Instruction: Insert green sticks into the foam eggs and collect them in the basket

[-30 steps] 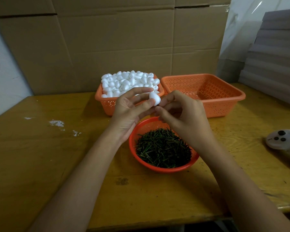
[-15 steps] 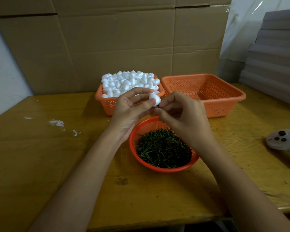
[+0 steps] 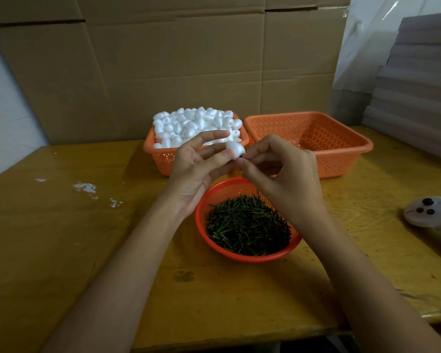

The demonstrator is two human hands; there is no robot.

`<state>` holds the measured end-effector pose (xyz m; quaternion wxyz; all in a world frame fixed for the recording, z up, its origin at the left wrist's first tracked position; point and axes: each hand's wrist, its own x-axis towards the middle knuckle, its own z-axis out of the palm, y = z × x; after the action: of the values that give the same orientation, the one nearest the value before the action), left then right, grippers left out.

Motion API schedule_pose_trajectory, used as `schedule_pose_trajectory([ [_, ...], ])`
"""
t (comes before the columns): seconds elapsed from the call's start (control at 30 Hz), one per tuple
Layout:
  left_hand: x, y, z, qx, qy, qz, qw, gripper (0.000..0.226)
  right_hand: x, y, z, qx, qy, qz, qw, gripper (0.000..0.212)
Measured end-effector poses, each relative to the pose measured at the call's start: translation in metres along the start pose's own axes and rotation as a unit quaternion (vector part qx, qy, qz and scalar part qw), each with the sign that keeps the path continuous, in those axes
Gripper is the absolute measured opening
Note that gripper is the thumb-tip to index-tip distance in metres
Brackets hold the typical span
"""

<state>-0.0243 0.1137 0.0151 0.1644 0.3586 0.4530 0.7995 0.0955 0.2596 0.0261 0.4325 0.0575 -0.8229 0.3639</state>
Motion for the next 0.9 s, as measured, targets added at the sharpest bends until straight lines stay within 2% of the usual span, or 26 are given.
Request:
schedule_pose_trajectory([
  [0.27,0.000,-0.001,0.000,0.019,0.009,0.003,1.000,0.025,0.001,-0.001,-0.002,-0.003,-0.027,0.019,0.999,0.014],
  [0.43,0.001,0.001,-0.002,0.031,-0.003,0.026,0.999,0.038,0.004,0.004,-0.007,-0.011,0.007,0.020,1.000,0.013],
  [0.5,0.002,0.001,-0.004,0.113,0.020,0.046,0.992,0.042,0.010,0.013,-0.016,-0.042,0.046,0.032,0.998,0.012],
  [0.6,0.003,-0.002,-0.008,0.276,0.036,0.092,0.956,0.030,0.019,0.032,-0.038,-0.103,0.110,0.083,0.985,0.011],
  [0.73,0.000,-0.006,-0.008,0.377,-0.014,0.133,0.917,0.018,0.022,0.055,-0.059,-0.202,0.140,0.149,0.958,0.012],
  [0.9,0.001,-0.011,-0.016,0.464,-0.089,0.081,0.878,0.011,0.024,0.070,-0.063,-0.248,0.143,0.192,0.939,0.014],
])
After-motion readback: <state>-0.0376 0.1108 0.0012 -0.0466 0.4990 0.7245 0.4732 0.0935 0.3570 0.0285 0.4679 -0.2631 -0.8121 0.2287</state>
